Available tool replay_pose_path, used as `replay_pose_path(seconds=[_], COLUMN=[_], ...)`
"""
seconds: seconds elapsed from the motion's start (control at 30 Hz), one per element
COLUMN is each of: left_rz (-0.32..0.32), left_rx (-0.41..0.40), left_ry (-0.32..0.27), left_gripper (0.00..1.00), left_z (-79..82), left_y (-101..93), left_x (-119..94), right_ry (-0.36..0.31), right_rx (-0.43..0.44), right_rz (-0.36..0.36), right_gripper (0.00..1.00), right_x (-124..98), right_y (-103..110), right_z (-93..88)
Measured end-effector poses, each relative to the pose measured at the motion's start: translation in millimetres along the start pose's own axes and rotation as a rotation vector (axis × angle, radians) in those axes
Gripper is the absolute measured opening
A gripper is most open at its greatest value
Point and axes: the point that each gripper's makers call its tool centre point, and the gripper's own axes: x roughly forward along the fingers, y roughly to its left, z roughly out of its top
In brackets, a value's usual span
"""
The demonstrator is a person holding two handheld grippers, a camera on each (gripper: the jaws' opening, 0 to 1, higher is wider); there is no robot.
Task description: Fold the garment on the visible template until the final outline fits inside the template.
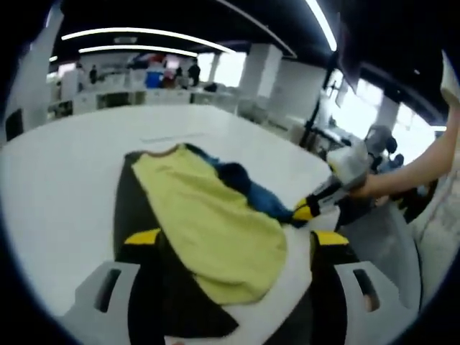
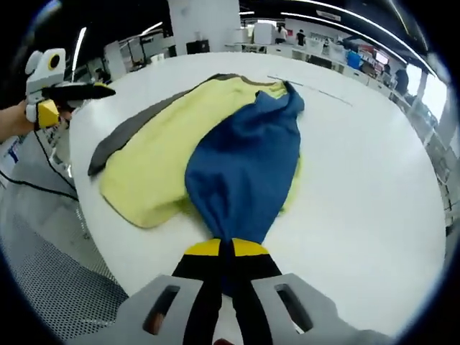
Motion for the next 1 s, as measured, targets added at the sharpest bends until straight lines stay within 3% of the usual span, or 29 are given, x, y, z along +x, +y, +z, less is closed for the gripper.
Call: replay_pose_path(seconds=[0.2,0.63,0.8,0.93,1.0], left_rz=[-0.001,-0.019,-0.022,-0.022,-0.017], left_rx=[-0.004,-0.019,-0.014,-0.016,-0.017], left_ry=[0.003,-0.023,-0.021,-0.012,-0.007], left_gripper=[0.82,0.85,0.86,0.87,0.86], left_z=[-2.5,8.3,9.5,8.0,7.2], left_y=[-0.9,-5.5,-6.0,-6.1,-5.9], left_x=[-2.4,-0.8,-2.2,-3.3,-4.0], right_ry=[-0.072,-0.125,-0.115,-0.114,-0.091], right_rx=[0.097,0.048,0.009,0.021,-0.016], right_rz=[-0.031,-0.163,-0.204,-0.237,-0.270], right_gripper=[0.03,0.03,0.03,0.03,0.03], right_x=[-20.3,-53.0,-65.4,-77.0,-83.5], right_y=[-30.2,-118.9,-145.6,-163.0,-173.4], right_z=[12.4,56.8,61.3,59.0,54.1])
